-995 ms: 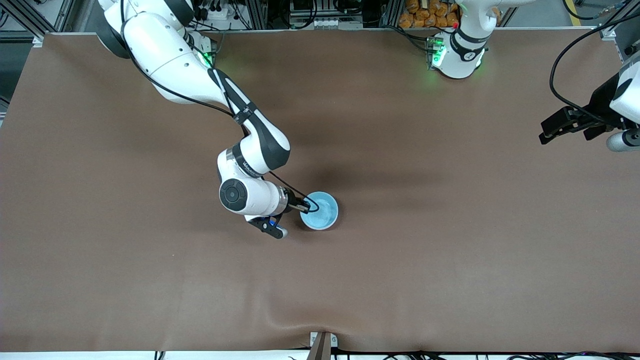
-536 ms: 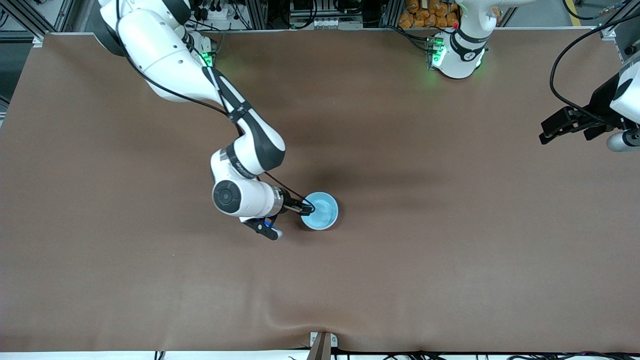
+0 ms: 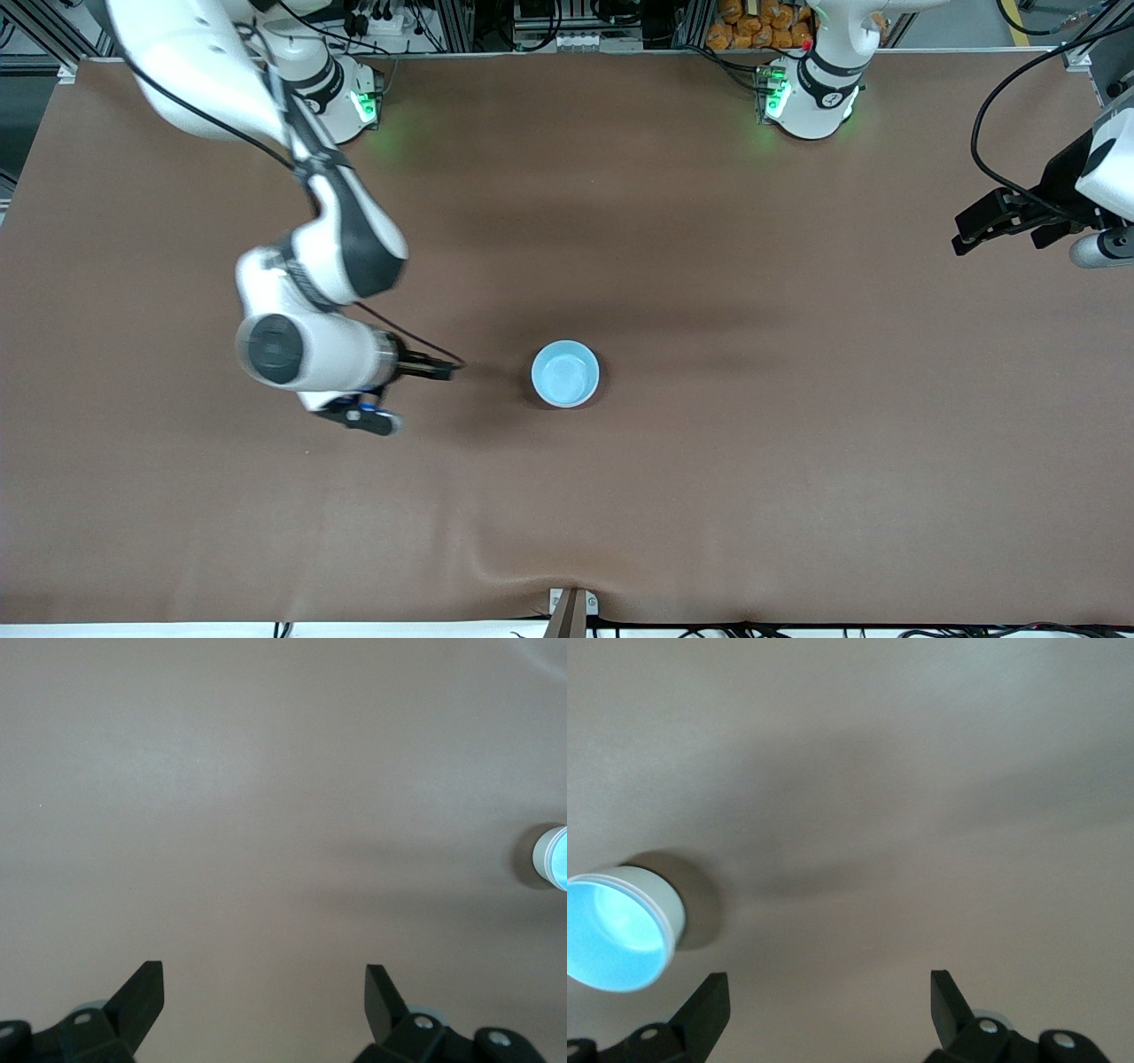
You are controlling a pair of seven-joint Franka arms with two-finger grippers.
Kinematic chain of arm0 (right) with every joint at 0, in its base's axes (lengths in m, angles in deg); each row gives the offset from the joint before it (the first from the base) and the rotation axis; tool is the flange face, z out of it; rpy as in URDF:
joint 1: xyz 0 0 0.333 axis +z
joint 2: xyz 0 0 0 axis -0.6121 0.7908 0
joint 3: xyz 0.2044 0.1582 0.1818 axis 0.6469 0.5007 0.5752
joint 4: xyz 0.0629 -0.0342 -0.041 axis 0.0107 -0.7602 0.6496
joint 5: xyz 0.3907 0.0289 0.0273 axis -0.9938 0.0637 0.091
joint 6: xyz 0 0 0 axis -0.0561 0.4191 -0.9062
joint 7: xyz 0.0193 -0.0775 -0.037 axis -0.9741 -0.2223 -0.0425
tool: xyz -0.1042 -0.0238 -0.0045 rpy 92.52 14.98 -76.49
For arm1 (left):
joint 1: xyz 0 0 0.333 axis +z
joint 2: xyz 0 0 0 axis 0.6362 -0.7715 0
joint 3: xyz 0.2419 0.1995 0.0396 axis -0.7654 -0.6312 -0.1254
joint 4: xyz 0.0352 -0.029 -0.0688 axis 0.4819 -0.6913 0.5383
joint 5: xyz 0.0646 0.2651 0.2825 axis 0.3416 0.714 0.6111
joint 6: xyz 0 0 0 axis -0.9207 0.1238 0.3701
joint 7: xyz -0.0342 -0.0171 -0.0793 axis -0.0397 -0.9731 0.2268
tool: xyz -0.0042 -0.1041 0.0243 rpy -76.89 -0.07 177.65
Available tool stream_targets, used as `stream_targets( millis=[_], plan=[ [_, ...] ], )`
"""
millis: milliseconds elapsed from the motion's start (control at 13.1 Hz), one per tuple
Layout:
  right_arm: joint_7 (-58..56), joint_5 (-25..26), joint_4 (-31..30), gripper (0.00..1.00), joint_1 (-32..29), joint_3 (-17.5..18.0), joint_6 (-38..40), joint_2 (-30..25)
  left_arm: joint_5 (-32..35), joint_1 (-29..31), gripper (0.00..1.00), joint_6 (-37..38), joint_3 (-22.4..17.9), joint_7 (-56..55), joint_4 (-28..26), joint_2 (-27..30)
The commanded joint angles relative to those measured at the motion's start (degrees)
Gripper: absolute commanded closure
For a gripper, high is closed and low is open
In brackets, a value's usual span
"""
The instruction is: Stack pink and blue bowls on white bowl
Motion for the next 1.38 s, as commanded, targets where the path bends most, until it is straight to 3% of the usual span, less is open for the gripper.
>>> stream_targets(
  millis=[0,77,230,459,765,1301],
  plan=[
    [-15.57,0.56,-11.46,0.00,-8.86,0.64,-0.24,-12.29,0.22,-0.17,0.00,1.37,0.00,1.08,1.49,-0.54],
    [-21.90,0.56,-12.35,0.00,-10.46,-1.28,0.54,-14.75,0.31,-0.17,0.00,1.28,0.00,1.08,1.49,-0.54],
    [-32.90,0.21,-11.92,0.00,-10.12,-8.56,3.96,-18.36,0.14,-0.17,0.00,1.28,0.09,1.08,1.57,-0.54],
    [-39.54,-0.06,-11.74,0.00,-10.12,-13.94,7.65,-23.99,-0.04,-0.17,0.00,1.37,0.00,1.08,1.49,-0.62],
    [-37.18,0.20,-11.83,0.00,-10.03,-14.39,14.08,-31.64,-0.30,-0.26,0.00,1.37,0.09,1.08,1.49,-0.62],
    [-39.63,3.02,-8.93,0.00,-11.53,-15.19,16.02,-32.36,-0.39,-0.17,0.00,1.37,0.09,1.16,1.49,-0.54]
  ],
)
